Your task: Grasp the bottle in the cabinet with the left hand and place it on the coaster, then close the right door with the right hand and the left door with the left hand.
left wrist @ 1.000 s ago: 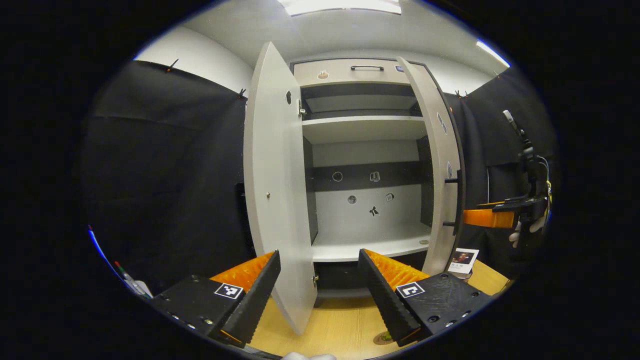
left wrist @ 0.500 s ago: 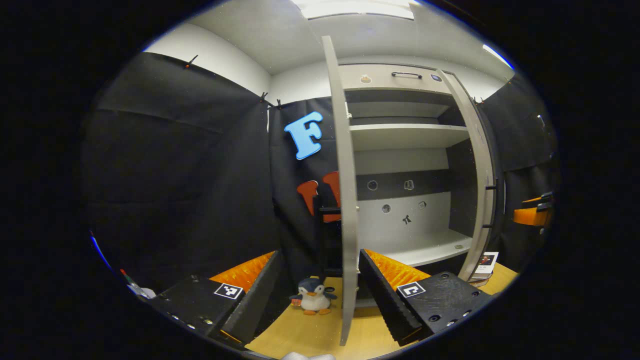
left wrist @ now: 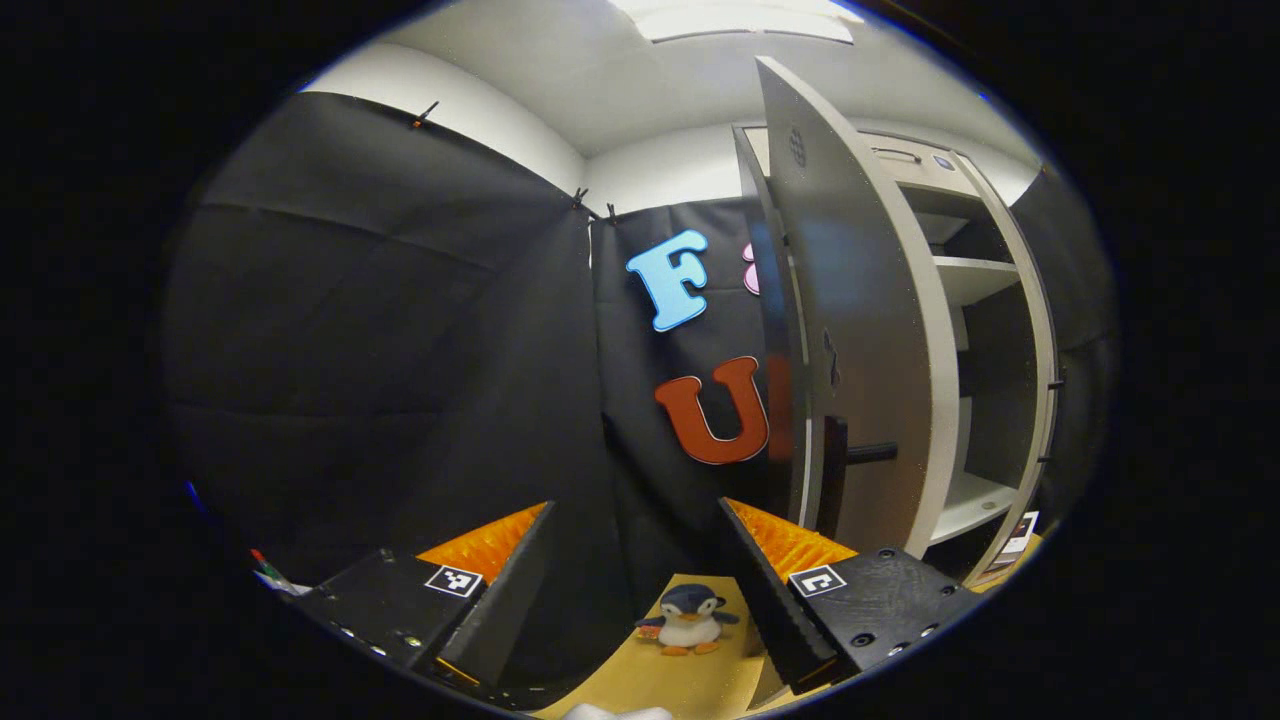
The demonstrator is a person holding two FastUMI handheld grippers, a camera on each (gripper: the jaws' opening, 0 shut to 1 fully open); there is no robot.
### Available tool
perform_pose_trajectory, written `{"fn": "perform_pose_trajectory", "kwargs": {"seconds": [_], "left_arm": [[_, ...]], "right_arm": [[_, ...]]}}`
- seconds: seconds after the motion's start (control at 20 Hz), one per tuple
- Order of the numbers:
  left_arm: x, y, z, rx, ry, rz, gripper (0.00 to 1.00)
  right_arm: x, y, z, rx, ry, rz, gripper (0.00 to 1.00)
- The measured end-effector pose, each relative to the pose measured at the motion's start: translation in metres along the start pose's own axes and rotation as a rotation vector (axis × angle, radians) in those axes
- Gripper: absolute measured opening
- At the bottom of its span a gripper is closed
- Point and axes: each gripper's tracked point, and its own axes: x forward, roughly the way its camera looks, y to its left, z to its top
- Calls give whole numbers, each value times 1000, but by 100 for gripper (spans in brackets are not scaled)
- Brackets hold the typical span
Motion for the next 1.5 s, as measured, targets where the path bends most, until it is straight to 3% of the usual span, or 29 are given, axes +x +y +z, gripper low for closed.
{"fn": "perform_pose_trajectory", "kwargs": {"seconds": [0.15,0.3,0.65,0.85,0.9,1.1,1.25,1.3,1.5], "left_arm": [[17,-21,-9,-6,30,-49,95],[11,-22,-4,12,4,-34,83],[3,-42,-1,20,11,-20,83],[-4,-82,0,1,5,-83,83],[-4,-93,0,-7,6,-102,87],[-3,-149,0,-32,18,-199,83],[1,-183,-7,-23,39,-243,90],[0,-193,-10,-24,49,-262,97],[-3,-216,-16,-1,56,-306,96]], "right_arm": [[-9,-8,-7,-22,12,-27,82],[-12,-11,-17,-20,33,-17,82],[-19,-34,-20,-4,38,7,82],[-25,-57,-26,-3,34,-2,82],[-25,-62,-25,-1,32,-3,82],[-30,-76,-23,-5,21,-18,82],[-37,-84,-20,-15,9,-41,82],[-38,-86,-21,-10,7,-48,82],[-47,-94,-27,10,19,-76,82]]}}
